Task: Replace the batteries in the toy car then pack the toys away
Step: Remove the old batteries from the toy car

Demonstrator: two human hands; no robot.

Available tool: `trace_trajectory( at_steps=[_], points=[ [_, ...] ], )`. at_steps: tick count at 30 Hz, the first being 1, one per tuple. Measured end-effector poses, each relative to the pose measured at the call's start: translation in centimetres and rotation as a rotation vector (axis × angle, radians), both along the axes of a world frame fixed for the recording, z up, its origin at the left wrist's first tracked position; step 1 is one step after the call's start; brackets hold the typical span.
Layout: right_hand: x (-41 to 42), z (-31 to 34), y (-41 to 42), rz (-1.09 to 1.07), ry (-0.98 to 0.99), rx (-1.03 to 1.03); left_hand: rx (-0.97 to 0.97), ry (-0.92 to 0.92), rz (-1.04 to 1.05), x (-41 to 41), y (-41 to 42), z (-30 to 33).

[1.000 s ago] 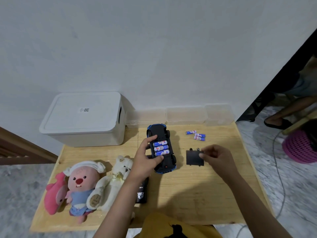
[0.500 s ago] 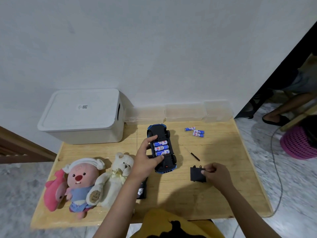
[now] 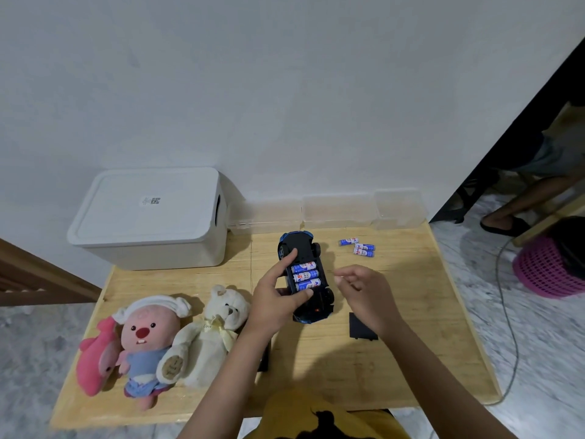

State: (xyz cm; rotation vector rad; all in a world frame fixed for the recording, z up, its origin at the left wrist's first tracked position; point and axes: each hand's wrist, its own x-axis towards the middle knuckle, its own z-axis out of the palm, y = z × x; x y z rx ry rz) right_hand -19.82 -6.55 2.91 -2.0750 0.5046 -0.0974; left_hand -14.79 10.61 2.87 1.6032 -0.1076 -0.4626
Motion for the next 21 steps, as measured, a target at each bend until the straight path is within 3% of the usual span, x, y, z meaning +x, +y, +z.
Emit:
trace_trajectory(
  at_steps=[6,21],
  points=[
    [1.7,-0.2,1.4,-0.002,-0.042,0.139,0.024,-0.045,0.053,-0.3,-0.6,0.4],
    [3.6,-0.2,2.8,-0.021,-0.032,0.107,0.254,-0.283,0.055,-0.4,-0.9,-0.7]
  ],
)
